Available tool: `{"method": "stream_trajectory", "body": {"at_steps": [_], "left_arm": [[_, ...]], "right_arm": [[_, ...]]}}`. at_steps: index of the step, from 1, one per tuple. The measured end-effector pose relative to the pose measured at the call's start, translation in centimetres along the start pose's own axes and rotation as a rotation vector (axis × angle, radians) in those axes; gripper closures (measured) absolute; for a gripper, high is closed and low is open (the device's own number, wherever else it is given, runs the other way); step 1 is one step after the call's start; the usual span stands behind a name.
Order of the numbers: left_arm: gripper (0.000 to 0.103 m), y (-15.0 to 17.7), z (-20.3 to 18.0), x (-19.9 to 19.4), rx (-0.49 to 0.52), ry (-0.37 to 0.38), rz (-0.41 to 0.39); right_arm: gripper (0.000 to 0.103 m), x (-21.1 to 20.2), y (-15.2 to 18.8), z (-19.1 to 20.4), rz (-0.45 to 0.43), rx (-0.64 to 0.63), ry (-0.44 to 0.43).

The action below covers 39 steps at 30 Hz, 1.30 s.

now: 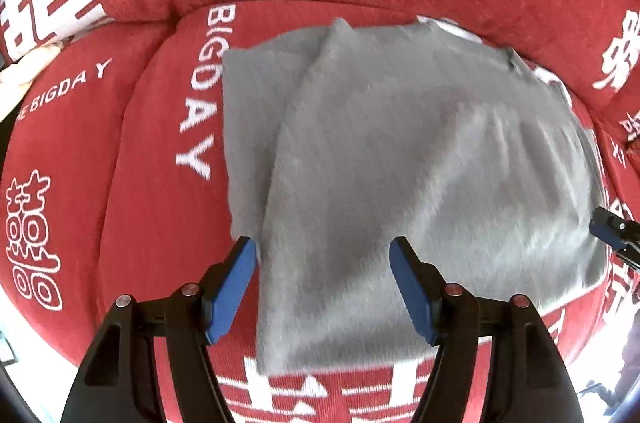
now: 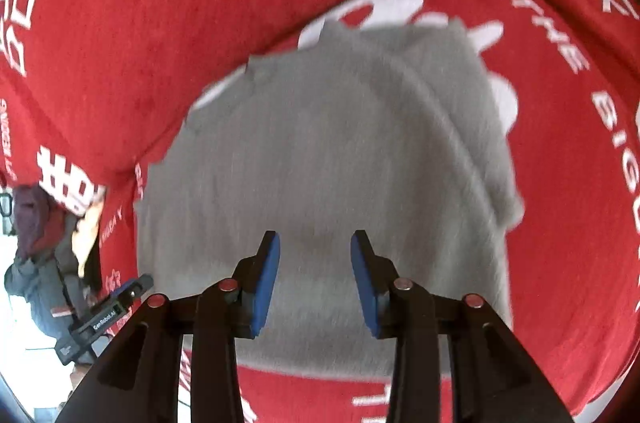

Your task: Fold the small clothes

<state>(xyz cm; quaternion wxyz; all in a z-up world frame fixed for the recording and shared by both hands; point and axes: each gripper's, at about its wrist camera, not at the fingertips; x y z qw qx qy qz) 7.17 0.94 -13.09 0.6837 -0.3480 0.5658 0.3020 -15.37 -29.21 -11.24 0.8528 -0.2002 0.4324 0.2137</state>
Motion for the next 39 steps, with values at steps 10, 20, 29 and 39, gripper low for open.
{"method": "stream_trajectory", "body": {"at_steps": [10,20,29,39], "left_arm": [[0.006,2.7,-0.9,-0.5,0.069,-0.027,0.001],[0.006,5.0,0.9,0.0,0.01,-0.008,0.075],[0.006,8.0,3.3,1.2,-0.053,0.056,0.149],[0.006,12.2,6.1,2.8,-0.24,0.235,0.264]], "right_arm": [[0.056,2.0,3.4,1.5,0.056,0.0,-0.018],[0.042,3.0,5.5,3.6,0.093,-0.013,-0.027],[0.041,4.3,8.0,5.2,0.147,-0.03,-0.054],[0.041,6.5,11.2,5.4,0.224,0.044,-0.131]]}}
Point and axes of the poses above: each gripper's, at about its wrist camera, not at the fingertips, and x roughly the way its jaws point, z to its left, y to its underside, and after that the axes turned 12 degrees about -y, right-handed
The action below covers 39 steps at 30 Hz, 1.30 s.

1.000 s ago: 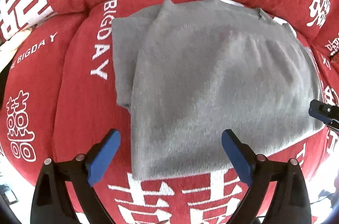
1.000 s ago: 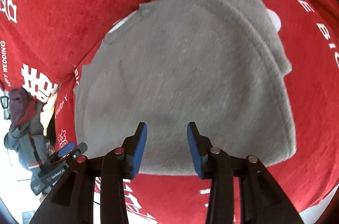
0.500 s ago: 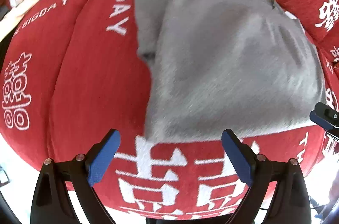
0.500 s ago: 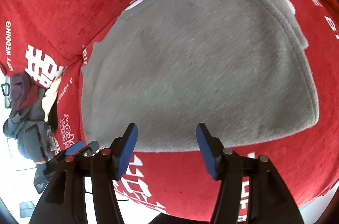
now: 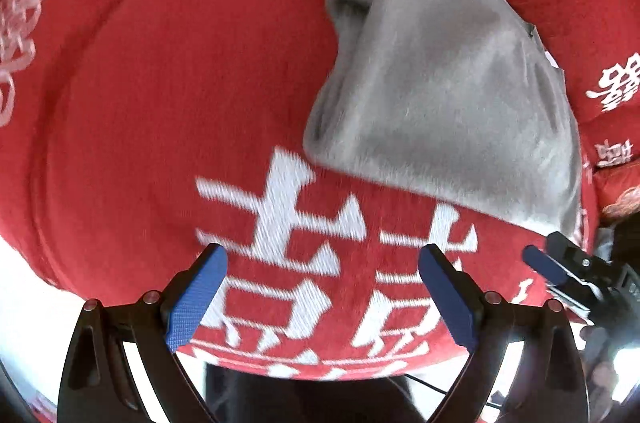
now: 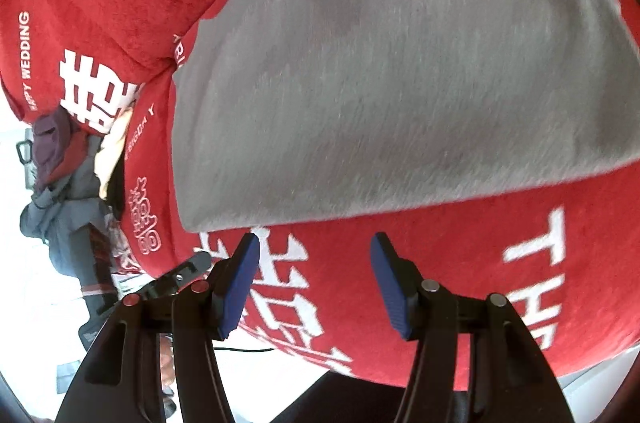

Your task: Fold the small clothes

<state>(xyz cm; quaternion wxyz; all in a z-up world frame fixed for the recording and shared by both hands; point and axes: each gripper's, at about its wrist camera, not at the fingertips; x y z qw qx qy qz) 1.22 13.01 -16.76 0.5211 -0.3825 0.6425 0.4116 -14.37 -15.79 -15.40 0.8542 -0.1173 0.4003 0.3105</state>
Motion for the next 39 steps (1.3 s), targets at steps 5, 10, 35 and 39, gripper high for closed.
{"method": "stream_trajectory", "body": {"at_steps": [5,10,35,39], "left_arm": [[0.006,1.1,0.8,-0.1,-0.03,0.059,0.007],[0.006,2.0,1.9,0.1,-0.069,0.106,0.033],[0.006,-0.9,1.1,-1.5,-0.23,0.542,-0.018],[0.006,-2.5,-0.5,-1.1,-0.288,0.546,-0.061]], "right_arm": [[0.041,0.8,0.7,-0.3,0.013,0.028,-0.042],[0.041,1.7,0.8,-0.7,0.003,0.062,-0.122],[0.089,3.8,-4.0,-0.4,-0.075,0.15,-0.464],[0.089,3.5,-4.2,0.4,-0.041,0.101,-0.451]]}}
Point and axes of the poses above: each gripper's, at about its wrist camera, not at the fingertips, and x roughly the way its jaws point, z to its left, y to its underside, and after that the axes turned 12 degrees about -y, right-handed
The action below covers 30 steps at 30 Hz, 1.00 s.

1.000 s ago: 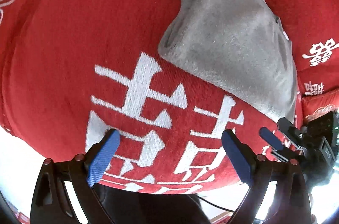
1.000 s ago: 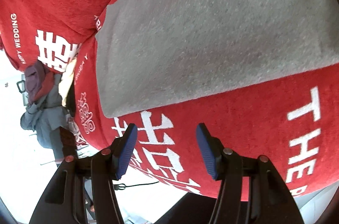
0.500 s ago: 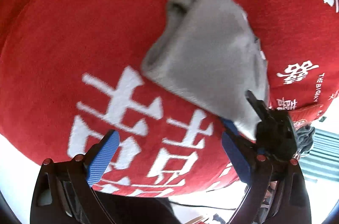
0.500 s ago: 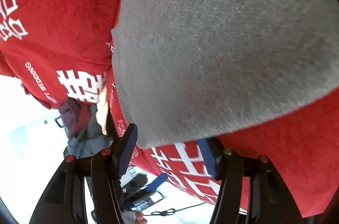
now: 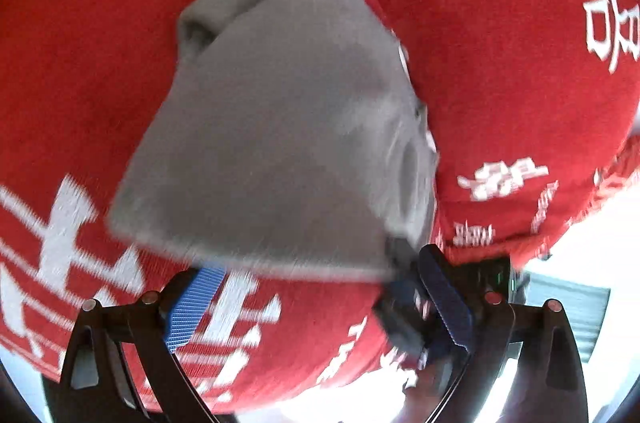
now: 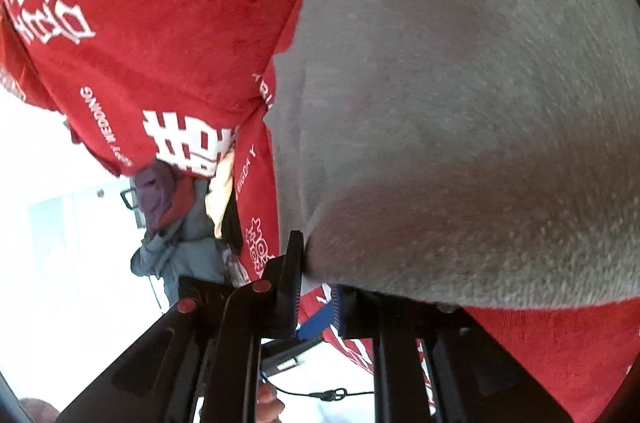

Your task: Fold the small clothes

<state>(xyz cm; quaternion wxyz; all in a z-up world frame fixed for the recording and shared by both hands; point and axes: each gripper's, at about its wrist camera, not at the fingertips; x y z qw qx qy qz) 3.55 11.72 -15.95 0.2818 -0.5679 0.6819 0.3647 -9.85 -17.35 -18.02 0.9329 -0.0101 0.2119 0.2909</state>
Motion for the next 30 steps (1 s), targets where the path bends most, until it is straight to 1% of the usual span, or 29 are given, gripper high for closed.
{"method": "stream_trajectory", "body": {"at_steps": [4,7,8,9,11,12,13,15,16,17,18,19,20,21,22,24,25,27,28,29,30], "left_arm": [[0.006,-1.7,-0.6,0.8,-0.05,-0.061,-0.091],[0.008,-2.6,-1.4,0.9,-0.051,-0.11,-0.16],[0.011,-2.8,-1.6,0.8,-0.04,-0.134,-0.177],[0.016,-2.9,-1.9,0.9,-0.025,-0.17,-0.193],[0.022,-3.1,-2.6,0.9,0.02,-0.222,-0.211],[0.031,-3.1,-2.8,0.9,0.039,-0.251,-0.217],[0.033,-3.1,-3.0,0.9,0.056,-0.272,-0.216],[0.034,-3.1,-3.0,0.7,0.07,-0.286,-0.221],[0.044,-3.2,-2.9,0.6,0.079,-0.3,-0.226],[0.047,-3.1,-3.1,0.6,0.097,-0.328,-0.232],[0.051,-3.2,-3.1,0.3,0.122,-0.361,-0.236],[0.062,-3.1,-3.5,0.6,0.147,-0.393,-0.247],[0.068,-3.0,-3.6,0.5,0.172,-0.426,-0.255],[0.07,-3.0,-3.8,0.6,0.207,-0.467,-0.261],[0.072,-2.9,-3.8,0.5,0.226,-0.479,-0.264],[0.08,-2.7,-4.3,0.4,0.272,-0.503,-0.28],[0.08,-2.7,-4.6,0.3,0.303,-0.521,-0.288],[0.08,-2.4,-5.1,0.3,0.35,-0.543,-0.3],[0.08,-2.3,-5.4,0.3,0.373,-0.554,-0.307],[0.08,-2.2,-5.9,0.6,0.388,-0.562,-0.311],[0.08,-2.1,-6.2,0.7,0.401,-0.569,-0.314]], "right_arm": [[0.089,0.1,0.2,-0.6,0.018,0.006,0.015],[0.089,0.2,0.4,-1.0,0.039,0.004,0.027],[0.089,0.3,0.5,-1.0,0.05,-0.001,0.035],[0.089,0.3,0.6,-1.2,0.063,-0.005,0.044],[0.089,0.6,0.6,-1.3,0.085,-0.004,0.055],[0.089,0.6,0.6,-1.4,0.094,-0.001,0.063],[0.089,0.6,0.6,-1.4,0.1,0.0,0.07],[0.089,0.5,0.5,-1.4,0.111,-0.002,0.078],[0.088,0.3,0.5,-1.4,0.12,-0.003,0.084],[0.085,0.2,0.5,-1.4,0.127,-0.004,0.09],[0.085,0.1,0.5,-1.3,0.139,-0.007,0.106],[0.085,-0.1,0.6,-1.2,0.156,-0.014,0.13],[0.085,-0.2,0.7,-1.1,0.173,-0.024,0.151],[0.085,-0.5,0.8,-1.0,0.188,-0.035,0.172],[0.085,-0.8,0.9,-0.9,0.202,-0.049,0.195],[0.085,-1.4,0.7,-0.4,0.223,-0.077,0.242],[0.085,-1.8,0.5,-0.1,0.227,-0.088,0.258],[0.075,-2.6,-0.1,0.5,0.226,-0.112,0.287],[0.059,-2.8,-0.6,1.0,0.221,-0.128,0.305],[0.046,-3.0,-1.1,1.5,0.216,-0.144,0.32],[0.045,-3.2,-1.7,2.1,0.211,-0.162,0.331]]}}
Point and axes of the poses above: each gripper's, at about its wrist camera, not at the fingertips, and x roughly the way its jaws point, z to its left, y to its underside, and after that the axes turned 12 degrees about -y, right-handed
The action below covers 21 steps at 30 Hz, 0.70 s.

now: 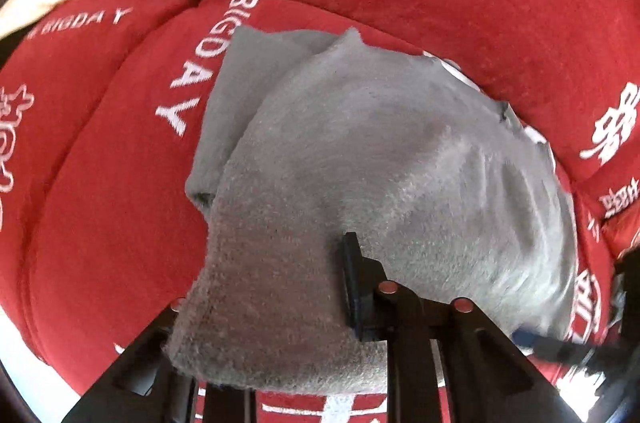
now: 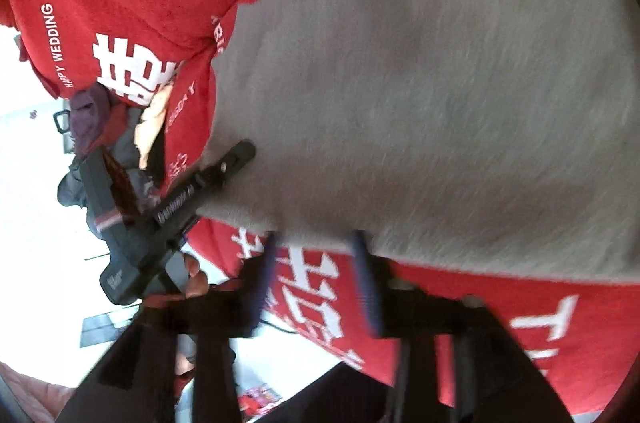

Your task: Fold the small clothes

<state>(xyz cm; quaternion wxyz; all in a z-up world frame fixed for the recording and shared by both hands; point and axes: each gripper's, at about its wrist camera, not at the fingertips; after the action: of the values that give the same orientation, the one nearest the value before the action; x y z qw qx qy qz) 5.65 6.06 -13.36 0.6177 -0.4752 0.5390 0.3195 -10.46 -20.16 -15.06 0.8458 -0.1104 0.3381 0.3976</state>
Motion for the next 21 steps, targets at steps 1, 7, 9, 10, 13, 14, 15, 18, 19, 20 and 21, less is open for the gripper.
{"method": "stream_trajectory", "body": {"at_steps": [1,7,9,10,13,14,15,18,19,20,21], "left_arm": [[0.08,0.1,0.0,-0.1,0.008,-0.003,-0.003],[0.08,0.2,-0.9,-0.4,0.069,-0.032,-0.038],[0.08,0.6,-1.9,-1.0,0.146,-0.065,-0.09],[0.084,0.8,-2.4,-1.3,0.184,-0.078,-0.115],[0.086,1.4,-3.6,-2.0,0.294,-0.113,-0.179],[0.086,1.5,-3.8,-2.1,0.321,-0.12,-0.195],[0.086,1.6,-4.0,-2.3,0.349,-0.126,-0.212],[0.086,2.2,-4.7,-2.8,0.44,-0.148,-0.267],[0.086,2.4,-4.9,-2.9,0.461,-0.153,-0.281],[0.086,2.5,-5.0,-3.1,0.484,-0.158,-0.297],[0.086,2.7,-5.3,-3.3,0.508,-0.163,-0.312]], "right_arm": [[0.045,-0.3,-0.7,0.4,-0.005,-0.015,0.007],[0.042,0.3,-5.4,4.0,0.027,-0.109,0.054],[0.038,1.4,-6.9,5.5,0.065,-0.143,0.074],[0.036,1.8,-7.4,6.0,0.083,-0.154,0.082],[0.034,3.5,-9.3,7.9,0.13,-0.176,0.101],[0.032,4.0,-9.7,8.5,0.144,-0.179,0.103],[0.03,4.7,-10.3,9.2,0.161,-0.181,0.103],[0.02,6.6,-12.1,10.9,0.216,-0.162,0.088],[0.018,7.3,-12.7,11.4,0.24,-0.152,0.081],[0.014,8.1,-13.1,11.8,0.265,-0.148,0.078],[0.011,9.2,-13.6,12.4,0.301,-0.148,0.088]]}}
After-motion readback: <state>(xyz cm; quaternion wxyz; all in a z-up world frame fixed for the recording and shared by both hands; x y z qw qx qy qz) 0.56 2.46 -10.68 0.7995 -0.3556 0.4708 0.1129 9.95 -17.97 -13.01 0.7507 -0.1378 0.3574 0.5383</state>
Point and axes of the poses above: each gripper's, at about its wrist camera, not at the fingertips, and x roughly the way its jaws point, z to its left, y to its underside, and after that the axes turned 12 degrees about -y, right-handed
